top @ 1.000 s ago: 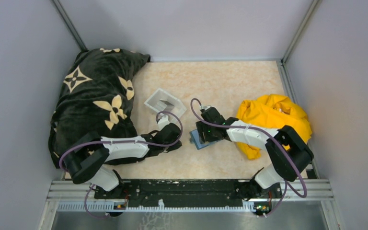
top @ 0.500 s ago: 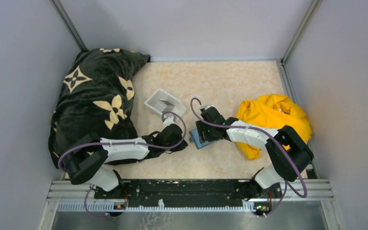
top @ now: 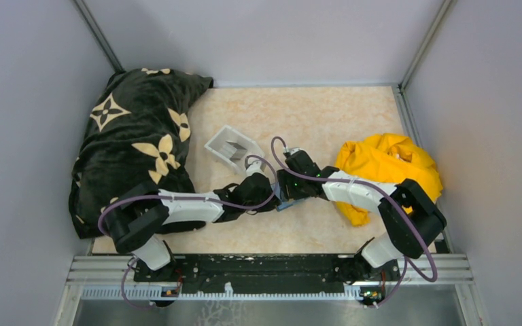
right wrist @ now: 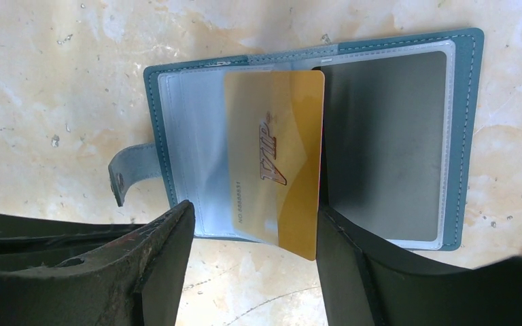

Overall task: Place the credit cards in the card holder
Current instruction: Insert the credit card into the card holder.

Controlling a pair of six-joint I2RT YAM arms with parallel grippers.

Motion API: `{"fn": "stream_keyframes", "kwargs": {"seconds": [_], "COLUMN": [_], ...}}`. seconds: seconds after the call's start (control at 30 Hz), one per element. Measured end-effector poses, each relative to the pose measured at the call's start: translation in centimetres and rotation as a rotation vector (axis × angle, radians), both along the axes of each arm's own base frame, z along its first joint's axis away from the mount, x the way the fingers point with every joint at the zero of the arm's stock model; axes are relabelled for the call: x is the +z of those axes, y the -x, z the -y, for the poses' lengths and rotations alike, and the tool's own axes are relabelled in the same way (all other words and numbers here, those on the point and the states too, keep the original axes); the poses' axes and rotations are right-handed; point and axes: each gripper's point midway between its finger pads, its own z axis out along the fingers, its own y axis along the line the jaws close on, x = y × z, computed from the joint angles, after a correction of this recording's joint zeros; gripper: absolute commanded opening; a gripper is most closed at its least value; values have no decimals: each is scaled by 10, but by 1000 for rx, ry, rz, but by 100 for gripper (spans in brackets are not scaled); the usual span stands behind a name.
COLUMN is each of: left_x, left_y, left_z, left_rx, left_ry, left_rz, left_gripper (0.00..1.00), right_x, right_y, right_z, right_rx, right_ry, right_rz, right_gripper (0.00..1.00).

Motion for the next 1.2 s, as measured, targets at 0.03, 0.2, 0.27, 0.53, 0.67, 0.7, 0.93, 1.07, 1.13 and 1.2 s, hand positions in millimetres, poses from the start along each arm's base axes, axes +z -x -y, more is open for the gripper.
{"fn": "stream_keyframes", "kwargs": {"seconds": [0.03,0.2,0.27,0.53,0.67,0.7,0.93,1.07,1.13,1.2], "left_x": [-2,-11,-14,-19,-20,-20,-21,-21,-21,-21], "left_y": [0,-5,-7,-21,-26,-27,-32,-32,-33,-33], "left_z": [1,2,-2,-15,-20,-21,-24,-24,-24,-25], "left_rx": [-1,19,36,114,144,150,174,179,183,185], "left_ry": [-6,-48,-67,-140,-162,-167,-189,-189,-188,-189], "left_rz": [-3,-7,-1,34,53,56,71,72,71,72], "left_gripper": [0,0,0,0,0,0,0,0,0,0], "right_x": [0,1,2,1,1,1,1,1,1,1], "right_y": [0,-1,-1,0,0,0,0,0,-1,-2], "right_z": [-1,-3,-4,-5,-5,-5,-5,-5,-4,-4], "right_rx": [-2,-1,1,5,6,6,3,1,-1,-2], "right_ry": [-4,-16,-22,-26,-28,-29,-30,-26,-23,-21], "right_rz": [1,4,4,-1,-2,-2,-3,0,4,9], "right_gripper": [63,63,63,63,63,63,63,63,63,63]}}
